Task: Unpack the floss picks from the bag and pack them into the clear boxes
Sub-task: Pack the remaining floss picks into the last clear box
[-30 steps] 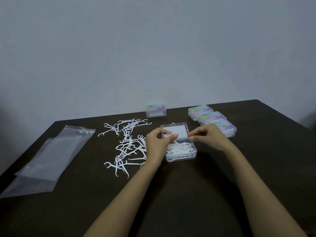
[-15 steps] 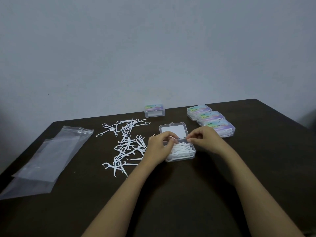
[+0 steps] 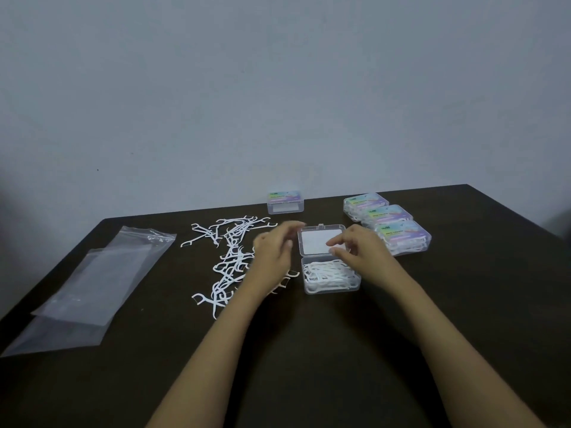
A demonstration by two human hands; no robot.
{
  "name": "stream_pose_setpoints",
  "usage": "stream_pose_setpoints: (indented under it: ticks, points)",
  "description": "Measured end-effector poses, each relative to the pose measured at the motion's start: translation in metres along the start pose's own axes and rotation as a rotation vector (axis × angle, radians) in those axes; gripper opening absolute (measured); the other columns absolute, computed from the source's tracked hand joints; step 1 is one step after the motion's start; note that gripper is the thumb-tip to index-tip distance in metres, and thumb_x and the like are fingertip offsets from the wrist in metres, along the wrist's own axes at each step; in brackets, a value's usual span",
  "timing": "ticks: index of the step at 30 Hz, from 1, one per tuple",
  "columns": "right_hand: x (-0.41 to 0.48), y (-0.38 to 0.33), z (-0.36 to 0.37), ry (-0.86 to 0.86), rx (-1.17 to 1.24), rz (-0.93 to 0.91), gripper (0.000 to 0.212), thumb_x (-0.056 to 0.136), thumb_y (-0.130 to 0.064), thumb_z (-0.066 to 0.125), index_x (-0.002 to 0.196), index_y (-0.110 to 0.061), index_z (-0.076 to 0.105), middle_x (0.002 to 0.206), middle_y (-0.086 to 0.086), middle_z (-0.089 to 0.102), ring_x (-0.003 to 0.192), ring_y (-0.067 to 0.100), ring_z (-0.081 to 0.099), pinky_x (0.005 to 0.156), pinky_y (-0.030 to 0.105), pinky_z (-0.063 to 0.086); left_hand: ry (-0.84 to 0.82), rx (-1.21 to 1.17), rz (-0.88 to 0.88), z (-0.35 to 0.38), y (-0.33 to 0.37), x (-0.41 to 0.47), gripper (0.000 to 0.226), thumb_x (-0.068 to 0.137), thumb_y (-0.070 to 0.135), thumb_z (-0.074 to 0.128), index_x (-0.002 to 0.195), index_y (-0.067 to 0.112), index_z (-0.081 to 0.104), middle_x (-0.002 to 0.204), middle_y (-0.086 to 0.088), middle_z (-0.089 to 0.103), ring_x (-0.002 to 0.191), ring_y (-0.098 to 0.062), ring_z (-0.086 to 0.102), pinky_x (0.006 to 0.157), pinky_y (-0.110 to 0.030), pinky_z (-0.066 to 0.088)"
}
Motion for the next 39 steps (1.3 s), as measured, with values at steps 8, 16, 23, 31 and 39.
stream_pose_setpoints:
  ticks: [8, 16, 23, 31, 39]
  points:
    - [0.008, -0.075, 0.047, -0.329, -0.075, -0.205, 0.054, 0.089, -0.034, 0.058, 0.137, -0.013, 0.044, 0.138, 0.010, 0.044, 0.127, 0.021, 0.041, 0.103, 0.024, 0.029, 0.092, 0.216, -0.359, -0.075, -0.059, -0.012, 0.032, 0.094, 0.008, 0.045, 0.125, 0.010, 0.054, 0.129, -0.009, 0.055, 0.118, -0.022, 0.050, 0.093, -0.024, 0.034]
    - [0.044, -0.093, 0.091, -0.425, -0.289, 0.092, 0.088, 0.078, -0.064, 0.055, 0.142, -0.010, 0.028, 0.141, 0.021, 0.032, 0.132, 0.035, 0.028, 0.105, 0.043, 0.029, -0.406, 0.202, -0.638, -0.096, -0.068, -0.023, 0.061, 0.092, 0.042, 0.048, 0.145, 0.020, 0.027, 0.150, -0.002, 0.031, 0.137, -0.017, 0.030, 0.111, -0.028, 0.022]
    - [0.062, -0.089, 0.096, -0.464, -0.271, 0.083, 0.084, 0.077, -0.066, 0.055, 0.145, -0.026, 0.028, 0.145, 0.016, 0.024, 0.136, 0.032, 0.018, 0.108, 0.044, 0.023, -0.712, 0.401, -0.732, -0.110, -0.057, -0.027, 0.104, 0.074, 0.035, 0.076, 0.146, 0.039, 0.001, 0.158, 0.001, -0.001, 0.145, -0.021, 0.001, 0.117, -0.038, 0.010]
    - [0.063, -0.096, 0.098, -0.432, -0.201, -0.014, 0.028, 0.084, -0.032, 0.065, 0.103, -0.010, 0.066, 0.119, 0.016, 0.050, 0.122, 0.031, 0.041, 0.093, 0.034, 0.038, -0.531, 0.422, -0.671, -0.094, -0.060, -0.025, 0.074, 0.083, 0.037, 0.065, 0.143, 0.039, 0.023, 0.158, -0.003, -0.002, 0.144, -0.030, -0.009, 0.117, -0.047, 0.000]
    - [0.053, -0.094, 0.093, -0.280, -0.174, 0.022, 0.024, 0.084, -0.016, 0.067, 0.104, -0.004, 0.066, 0.112, 0.017, 0.062, 0.109, 0.029, 0.055, 0.091, 0.034, 0.044, -0.307, 0.459, -0.600, -0.076, -0.053, -0.015, 0.054, 0.075, 0.028, 0.076, 0.125, 0.025, 0.056, 0.127, -0.007, 0.055, 0.123, -0.024, 0.045, 0.102, -0.035, 0.038]
Point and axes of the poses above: each hand's wrist, its own x-axis towards the middle knuckle, its own z-axis out of the palm, y = z × x, the point moved 1 cm from there along x, towards the middle knuckle
